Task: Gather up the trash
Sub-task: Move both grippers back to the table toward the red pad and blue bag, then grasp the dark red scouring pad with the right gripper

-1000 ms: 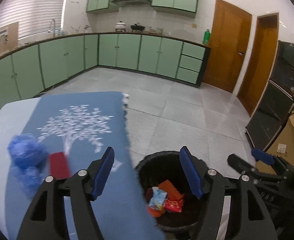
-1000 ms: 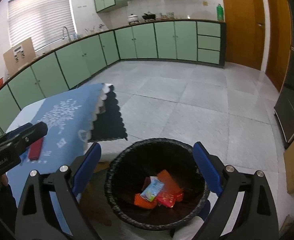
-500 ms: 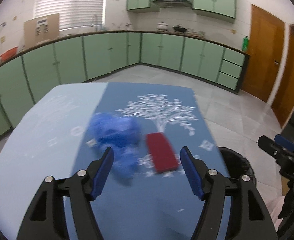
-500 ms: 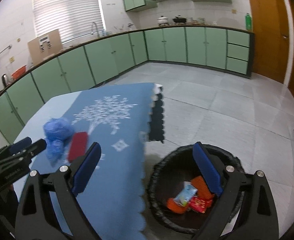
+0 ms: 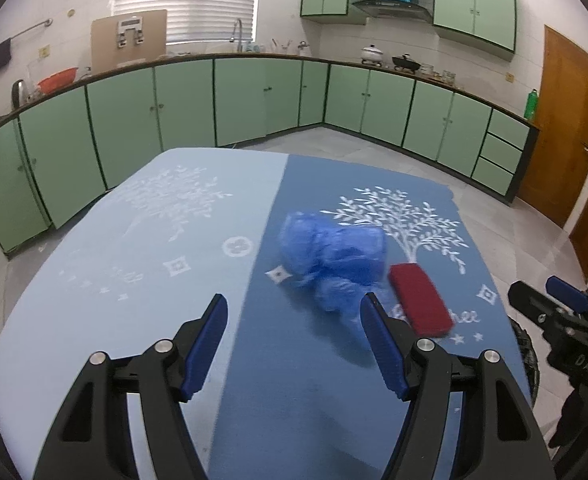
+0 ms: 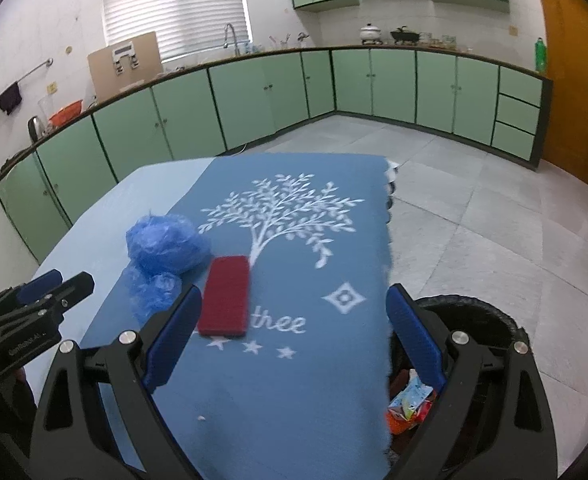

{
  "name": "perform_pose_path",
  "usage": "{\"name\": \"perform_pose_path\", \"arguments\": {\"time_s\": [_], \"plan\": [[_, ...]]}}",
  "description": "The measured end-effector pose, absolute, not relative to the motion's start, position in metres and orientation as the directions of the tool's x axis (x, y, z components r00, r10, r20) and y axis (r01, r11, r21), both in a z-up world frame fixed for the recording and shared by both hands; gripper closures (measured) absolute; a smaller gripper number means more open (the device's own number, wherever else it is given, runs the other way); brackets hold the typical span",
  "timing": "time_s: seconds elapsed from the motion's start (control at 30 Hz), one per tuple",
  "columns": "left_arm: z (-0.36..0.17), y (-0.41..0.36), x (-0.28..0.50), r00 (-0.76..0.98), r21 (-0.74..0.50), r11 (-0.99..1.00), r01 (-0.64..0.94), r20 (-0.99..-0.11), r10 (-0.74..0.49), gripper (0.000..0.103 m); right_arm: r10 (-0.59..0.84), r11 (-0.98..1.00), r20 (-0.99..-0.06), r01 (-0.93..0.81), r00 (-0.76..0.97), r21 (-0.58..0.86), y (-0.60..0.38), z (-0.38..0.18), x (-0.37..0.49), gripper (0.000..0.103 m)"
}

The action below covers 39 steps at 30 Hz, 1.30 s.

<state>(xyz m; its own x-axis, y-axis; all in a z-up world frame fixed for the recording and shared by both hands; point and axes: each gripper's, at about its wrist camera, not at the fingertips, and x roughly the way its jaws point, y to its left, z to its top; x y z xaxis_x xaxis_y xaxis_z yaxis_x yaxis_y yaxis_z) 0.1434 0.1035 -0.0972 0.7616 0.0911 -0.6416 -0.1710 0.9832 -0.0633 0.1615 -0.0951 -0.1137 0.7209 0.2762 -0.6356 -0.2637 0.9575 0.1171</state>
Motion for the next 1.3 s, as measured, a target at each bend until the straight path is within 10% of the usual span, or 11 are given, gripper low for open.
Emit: {"name": "perform_pose_path", "arguments": {"time_s": [1.3], "plan": [[-0.128, 0.131, 0.165, 0.703, -0.072, 0.976, -0.205, -0.704, 0.096, 0.035, 0.277, 0.94, -0.777, -0.327, 0.565, 0.097, -0.029, -0.164, 0.201, 0.058]]}}
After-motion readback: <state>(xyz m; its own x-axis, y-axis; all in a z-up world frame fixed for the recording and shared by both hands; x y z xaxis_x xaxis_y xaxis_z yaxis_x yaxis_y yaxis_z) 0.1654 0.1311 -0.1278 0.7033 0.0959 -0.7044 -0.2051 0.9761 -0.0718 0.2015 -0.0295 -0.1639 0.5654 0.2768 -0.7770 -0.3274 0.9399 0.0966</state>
